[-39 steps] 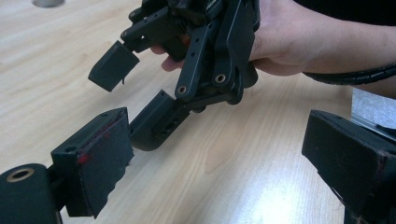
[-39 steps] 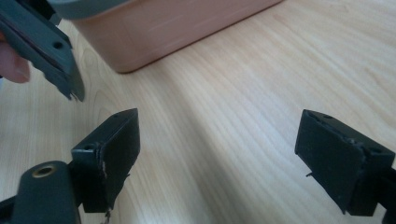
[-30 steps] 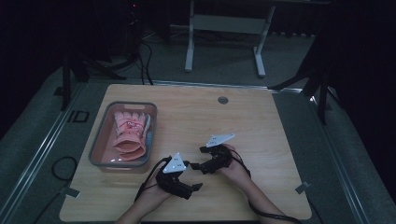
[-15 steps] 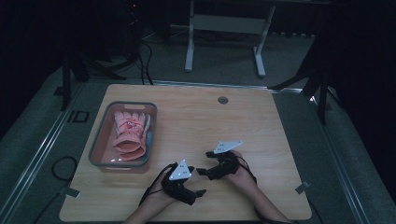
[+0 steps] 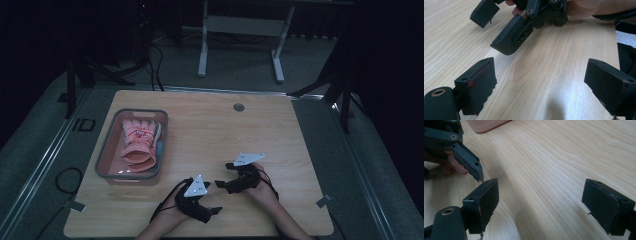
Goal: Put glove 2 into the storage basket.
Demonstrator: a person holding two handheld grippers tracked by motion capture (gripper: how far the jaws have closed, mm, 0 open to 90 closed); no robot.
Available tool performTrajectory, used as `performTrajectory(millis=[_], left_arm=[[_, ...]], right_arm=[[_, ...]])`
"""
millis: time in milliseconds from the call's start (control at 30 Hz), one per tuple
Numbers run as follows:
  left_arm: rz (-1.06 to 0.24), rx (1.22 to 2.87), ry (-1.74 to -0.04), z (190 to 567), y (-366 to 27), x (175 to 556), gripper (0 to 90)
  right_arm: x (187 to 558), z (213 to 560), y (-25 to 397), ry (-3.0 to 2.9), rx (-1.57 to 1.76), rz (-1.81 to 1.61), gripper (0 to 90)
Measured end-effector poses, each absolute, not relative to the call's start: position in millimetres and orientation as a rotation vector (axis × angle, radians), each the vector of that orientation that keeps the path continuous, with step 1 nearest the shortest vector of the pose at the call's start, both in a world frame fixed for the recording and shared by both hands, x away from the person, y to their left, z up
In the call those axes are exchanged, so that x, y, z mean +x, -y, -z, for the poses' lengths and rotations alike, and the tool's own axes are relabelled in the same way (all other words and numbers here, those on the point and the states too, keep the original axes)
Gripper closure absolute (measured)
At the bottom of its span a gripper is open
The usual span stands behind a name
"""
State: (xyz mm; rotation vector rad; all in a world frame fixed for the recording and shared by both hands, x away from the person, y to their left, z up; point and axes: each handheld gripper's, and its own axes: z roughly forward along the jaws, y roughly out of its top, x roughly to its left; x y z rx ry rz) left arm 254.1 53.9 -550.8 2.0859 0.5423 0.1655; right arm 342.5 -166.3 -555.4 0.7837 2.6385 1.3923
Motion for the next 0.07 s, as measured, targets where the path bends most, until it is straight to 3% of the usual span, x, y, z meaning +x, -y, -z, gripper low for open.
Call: performTrajectory(millis=[67], left_arm=[[-0.173,2.082,-0.539,550.6,-54.1,253.9,10.4]], right_arm=[[342.6,555.0,166.8,-2.638,0.784,-1.394,14.0]])
